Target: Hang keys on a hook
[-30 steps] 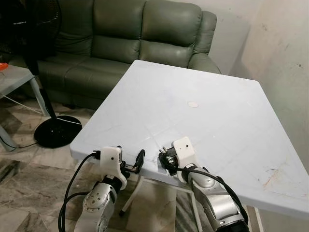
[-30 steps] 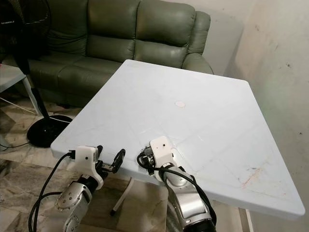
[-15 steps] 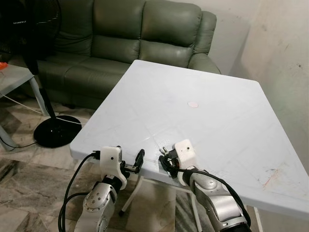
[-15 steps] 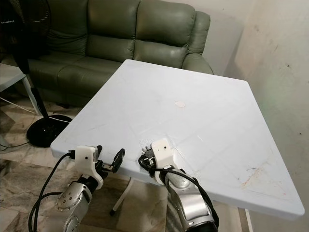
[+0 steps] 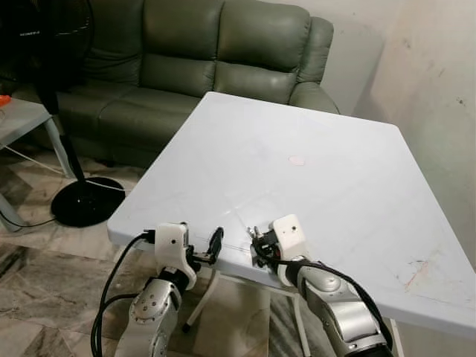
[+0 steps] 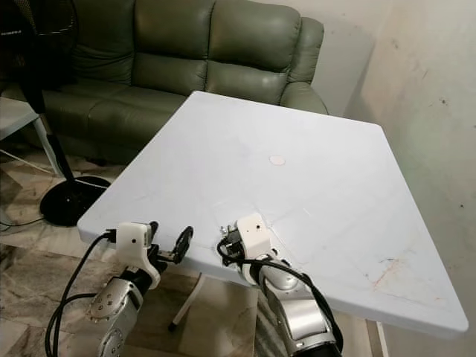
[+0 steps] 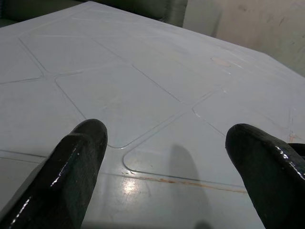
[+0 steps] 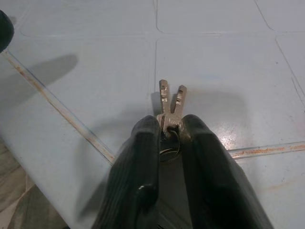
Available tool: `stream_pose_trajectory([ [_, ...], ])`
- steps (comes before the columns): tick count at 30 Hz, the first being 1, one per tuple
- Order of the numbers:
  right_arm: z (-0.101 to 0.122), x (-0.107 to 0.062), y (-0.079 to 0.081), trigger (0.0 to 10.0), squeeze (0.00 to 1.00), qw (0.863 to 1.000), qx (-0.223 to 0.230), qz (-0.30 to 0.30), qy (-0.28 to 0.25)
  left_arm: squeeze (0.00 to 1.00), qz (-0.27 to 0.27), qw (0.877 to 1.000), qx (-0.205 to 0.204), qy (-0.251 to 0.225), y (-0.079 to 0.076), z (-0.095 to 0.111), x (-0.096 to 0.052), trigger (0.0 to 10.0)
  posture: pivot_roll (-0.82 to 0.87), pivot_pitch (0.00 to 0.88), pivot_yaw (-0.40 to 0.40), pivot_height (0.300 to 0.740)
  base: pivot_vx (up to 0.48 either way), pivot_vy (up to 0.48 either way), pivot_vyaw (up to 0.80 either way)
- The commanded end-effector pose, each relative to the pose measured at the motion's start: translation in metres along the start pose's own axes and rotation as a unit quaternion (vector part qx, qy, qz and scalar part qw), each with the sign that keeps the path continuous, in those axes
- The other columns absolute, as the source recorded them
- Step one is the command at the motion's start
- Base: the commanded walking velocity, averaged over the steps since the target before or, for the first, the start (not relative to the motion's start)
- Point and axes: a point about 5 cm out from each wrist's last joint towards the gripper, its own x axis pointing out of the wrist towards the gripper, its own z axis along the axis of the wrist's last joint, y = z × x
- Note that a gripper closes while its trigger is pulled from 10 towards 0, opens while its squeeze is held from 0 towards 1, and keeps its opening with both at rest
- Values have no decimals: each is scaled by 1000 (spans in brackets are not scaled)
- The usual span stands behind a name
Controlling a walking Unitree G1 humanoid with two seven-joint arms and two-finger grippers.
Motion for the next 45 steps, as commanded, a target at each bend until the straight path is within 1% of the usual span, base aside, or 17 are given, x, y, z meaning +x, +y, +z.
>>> stream_pose_trajectory([
  [1, 0, -2, -2, 3373, 0, 1000, -4, -2, 3, 0, -1, 1000, 2, -4, -2, 3, 2, 10000, 68, 40, -118, 740, 0, 0, 0],
  [2, 1, -2, -3, 6353, 0, 1000, -12, -6, 3, 0, -1, 1000, 1, -4, -2, 3, 2, 10000, 68, 40, -118, 740, 0, 0, 0],
  [3, 1, -2, -3, 6353, 0, 1000, -18, -9, 4, 0, -1, 1000, 1, -4, -2, 3, 2, 10000, 68, 40, -118, 740, 0, 0, 0],
  [4, -1, -1, -3, 10000, 0, 1000, -14, -10, 11, 0, -1, 1000, 1, -4, -3, 3, 2, 10000, 69, 41, -118, 740, 0, 0, 0],
  [9, -2, -1, -3, 10000, 0, 1000, 2, -2, 8, 0, -1, 1000, 1, -4, -3, 2, 2, 10000, 69, 41, -118, 740, 0, 0, 0],
  [10, -2, -1, -3, 10000, 1000, 1000, 17, 3, 2, 0, 0, 1000, 1, -4, -3, 2, 2, 10000, 69, 40, -120, 740, 0, 0, 0],
  [21, 0, -2, -1, 10000, 1000, 1000, 3, 24, 4, 0, -1, 1000, 0, -4, -4, 2, 3, 10000, 70, 33, -122, 740, 0, 0, 0],
  [22, -1, -3, -1, 10000, 459, 1000, 5, 29, 7, 0, -1, 1000, -1, -4, -4, 2, 2, 10000, 69, 30, -120, 740, 0, 0, 0],
  [23, -1, -3, 0, 10000, 0, 999, 2, 31, 12, 0, -1, 1000, -2, -4, -4, 2, 2, 10000, 69, 30, -120, 740, 0, 0, 0],
  [34, 0, -8, -4, 10000, 0, 999, -14, 34, -5, 0, -1, 1000, -2, -4, -3, 3, 3, 10000, 70, 26, -116, 740, 0, 0, 0],
  [35, 0, -8, -4, 8745, 0, 999, -16, 32, -7, 0, -1, 1000, -2, -4, -3, 3, 3, 10000, 70, 26, -116, 740, 0, 0, 0],
  [36, 0, -8, -5, 6863, 0, 999, -19, 30, -7, 0, -1, 1000, -1, -4, -3, 3, 3, 10000, 70, 26, -116, 740, 0, 0, 0],
  [37, 0, -8, -5, 6863, 0, 999, -20, 30, -6, 0, -1, 1000, -1, -4, -3, 3, 3, 10000, 70, 26, -116, 740, 0, 0, 0],
  [39, -1, -9, -5, 3608, 0, 999, -18, 31, -7, 0, -1, 1000, -2, -5, -3, 3, 3, 10000, 70, 26, -116, 740, 0, 0, 0],
  [41, 0, -9, -5, 3608, 0, 999, -21, 30, -9, 0, 0, 1000, -2, -5, -3, 3, 3, 10000, 71, 31, -118, 740, 0, 0, 0],
  [42, 1, -11, -4, 0, 0, 999, -26, 35, -20, 0, 2, 1000, -4, -6, -3, 4, 4, 10000, 70, 32, -119, 740, 0, 0, 0],
  [45, -1, -11, -4, 0, 0, 999, -19, 36, -9, 0, 3, 1000, -4, -6, -3, 4, 4, 10000, 71, 35, -120, 740, 0, 0, 0],
])
